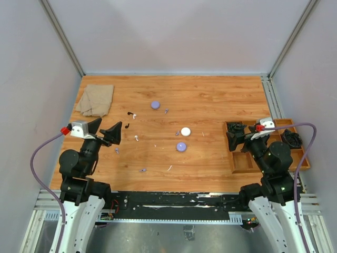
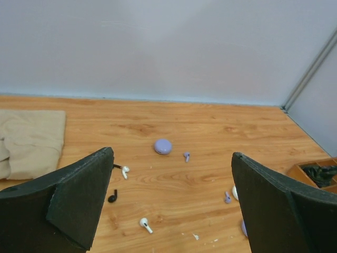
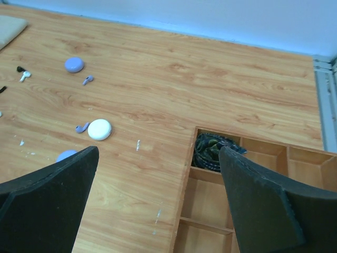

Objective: Insert the wireless bluetooth earbuds into the charging case
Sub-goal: Pick up the charging case at the center of the board.

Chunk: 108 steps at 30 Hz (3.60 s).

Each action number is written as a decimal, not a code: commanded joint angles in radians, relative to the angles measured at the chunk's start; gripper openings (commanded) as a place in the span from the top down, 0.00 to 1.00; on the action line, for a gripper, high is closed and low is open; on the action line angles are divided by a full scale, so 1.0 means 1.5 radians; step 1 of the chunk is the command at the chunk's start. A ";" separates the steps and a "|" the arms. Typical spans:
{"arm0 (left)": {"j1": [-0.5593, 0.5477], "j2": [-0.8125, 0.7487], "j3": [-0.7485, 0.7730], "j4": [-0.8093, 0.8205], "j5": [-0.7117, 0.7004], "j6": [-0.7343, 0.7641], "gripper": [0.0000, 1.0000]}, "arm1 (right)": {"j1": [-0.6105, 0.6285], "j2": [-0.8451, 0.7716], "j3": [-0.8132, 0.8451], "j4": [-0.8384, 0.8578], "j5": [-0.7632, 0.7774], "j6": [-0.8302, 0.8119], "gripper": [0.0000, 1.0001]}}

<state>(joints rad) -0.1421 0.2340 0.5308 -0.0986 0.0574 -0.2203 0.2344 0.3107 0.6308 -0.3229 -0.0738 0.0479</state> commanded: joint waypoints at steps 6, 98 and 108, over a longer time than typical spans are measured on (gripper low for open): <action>-0.022 0.066 0.032 0.002 0.075 -0.080 0.01 | -0.010 0.115 0.061 -0.033 -0.168 0.035 0.01; -0.066 0.330 -0.049 0.129 0.236 -0.290 0.14 | 0.389 0.817 0.194 0.114 -0.029 -0.026 0.63; -0.178 0.274 -0.126 0.256 0.131 -0.401 0.15 | 0.395 0.684 0.112 0.257 -0.020 0.084 0.63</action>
<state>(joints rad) -0.3420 0.6697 0.3683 0.1497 0.3408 -0.7425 0.7898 1.4071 0.8349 -0.0643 -0.1249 0.0849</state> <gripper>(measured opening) 0.852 0.511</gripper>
